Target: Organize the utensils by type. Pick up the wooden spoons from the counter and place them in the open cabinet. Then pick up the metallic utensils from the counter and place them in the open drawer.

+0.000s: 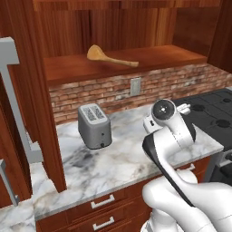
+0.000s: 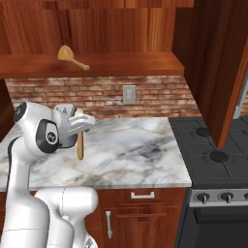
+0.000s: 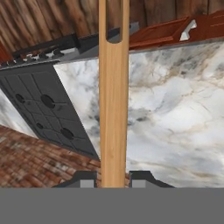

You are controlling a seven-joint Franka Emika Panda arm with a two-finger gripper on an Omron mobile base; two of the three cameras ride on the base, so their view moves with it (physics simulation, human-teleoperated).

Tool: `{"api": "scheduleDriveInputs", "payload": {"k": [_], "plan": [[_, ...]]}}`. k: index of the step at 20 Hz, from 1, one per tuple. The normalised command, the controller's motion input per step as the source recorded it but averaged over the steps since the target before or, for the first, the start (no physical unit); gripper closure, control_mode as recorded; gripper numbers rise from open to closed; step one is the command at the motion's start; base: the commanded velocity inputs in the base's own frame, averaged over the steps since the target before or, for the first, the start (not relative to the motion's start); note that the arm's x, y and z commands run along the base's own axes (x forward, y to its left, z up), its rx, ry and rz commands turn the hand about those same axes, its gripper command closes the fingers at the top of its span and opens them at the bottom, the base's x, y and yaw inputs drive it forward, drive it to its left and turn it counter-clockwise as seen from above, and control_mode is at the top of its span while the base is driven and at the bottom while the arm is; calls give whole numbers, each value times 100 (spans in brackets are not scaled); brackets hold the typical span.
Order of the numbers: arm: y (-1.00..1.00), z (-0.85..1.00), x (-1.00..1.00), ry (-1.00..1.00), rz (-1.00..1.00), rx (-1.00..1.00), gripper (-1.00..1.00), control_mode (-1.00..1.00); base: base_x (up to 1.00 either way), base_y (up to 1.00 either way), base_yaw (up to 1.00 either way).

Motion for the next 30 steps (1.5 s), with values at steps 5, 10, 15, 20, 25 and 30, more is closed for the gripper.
{"api": "scheduleDriveInputs", "payload": {"k": [5,10,15,20,25,30], "plan": [[0,17,0,-3,0,5,100,-100,0,0,0],[-1,56,0,-4,0,8,100,-100,0,0,0],[-3,65,0,0,0,7,100,-100,0,0,0],[0,67,0,0,0,3,100,-100,0,0,0],[0,56,5,0,0,0,100,-100,0,0,0],[0,38,22,0,20,0,100,-100,0,0,0]]}}
